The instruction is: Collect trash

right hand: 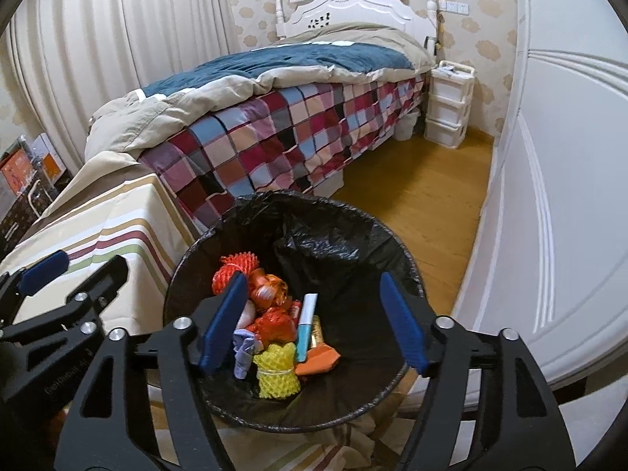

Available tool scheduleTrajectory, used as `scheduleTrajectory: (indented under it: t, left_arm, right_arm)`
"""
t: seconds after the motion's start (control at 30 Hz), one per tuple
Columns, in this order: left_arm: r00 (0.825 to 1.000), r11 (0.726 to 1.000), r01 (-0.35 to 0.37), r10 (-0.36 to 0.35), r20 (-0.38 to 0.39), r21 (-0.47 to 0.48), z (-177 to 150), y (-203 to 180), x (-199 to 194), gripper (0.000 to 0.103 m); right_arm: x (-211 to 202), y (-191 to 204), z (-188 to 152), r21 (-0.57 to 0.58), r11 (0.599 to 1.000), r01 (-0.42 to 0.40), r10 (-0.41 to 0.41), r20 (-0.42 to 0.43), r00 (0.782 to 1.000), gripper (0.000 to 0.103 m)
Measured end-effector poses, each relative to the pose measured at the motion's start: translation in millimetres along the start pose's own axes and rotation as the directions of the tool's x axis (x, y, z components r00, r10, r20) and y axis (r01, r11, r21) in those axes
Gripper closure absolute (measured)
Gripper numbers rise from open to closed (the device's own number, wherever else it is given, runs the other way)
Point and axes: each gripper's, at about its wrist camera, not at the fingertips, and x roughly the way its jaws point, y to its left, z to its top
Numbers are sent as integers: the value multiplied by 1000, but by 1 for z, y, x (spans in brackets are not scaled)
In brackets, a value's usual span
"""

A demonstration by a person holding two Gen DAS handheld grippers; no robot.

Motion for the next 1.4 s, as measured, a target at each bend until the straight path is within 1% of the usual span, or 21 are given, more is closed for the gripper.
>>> scheduleTrajectory:
  t: [0.07, 0.13, 0.27, 0.33, 0.43, 0.57, 0.63, 0.9, 1.0, 1.4]
  left_arm:
    - [1000, 1000, -6, 6, 3, -12, 0, 5, -4, 23]
    - [1000, 1000, -9, 9, 8, -23, -1, 10, -9, 22]
    - [999, 999, -28, 29, 20, -38, -3, 17, -17, 19]
    - [999, 998, -34, 35, 26, -43, -4, 21, -21, 18]
    - [998, 997, -44, 46, 36, -56, -6, 27, -29, 17]
    - [997, 996, -59, 63, 46, -71, -9, 36, -39, 16]
    - [996, 995, -66, 70, 50, -78, -12, 40, -44, 16]
    - [992, 991, -97, 103, 67, -88, -25, 55, -68, 15]
    - [992, 990, -96, 104, 72, -103, -30, 62, -78, 14]
    - [989, 983, -113, 126, 80, -143, -54, 87, -115, 14]
  right_arm:
    - [-5, 0, 0, -1, 1000, 12, -12, 8, 1000, 32]
    - [-9, 1, -1, 0, 1000, 20, -20, 13, 1000, 27]
    - [-18, 2, -2, -1, 999, 33, -33, 28, 999, 23]
    - [-23, 4, -3, -3, 999, 43, -43, 38, 998, 16]
    - [-32, 7, -4, -4, 998, 63, -63, 60, 996, 10]
    - [-43, 9, -6, 7, 999, 51, -51, 74, 996, 8]
    - [-48, 10, -8, 12, 998, 55, -56, 78, 995, 5]
    - [-66, 20, -20, 29, 998, 63, -65, 91, 994, 5]
    - [-74, 24, -24, 30, 999, 45, -48, 88, 995, 5]
    - [-115, 53, -42, -49, 998, 25, -19, 129, 991, 5]
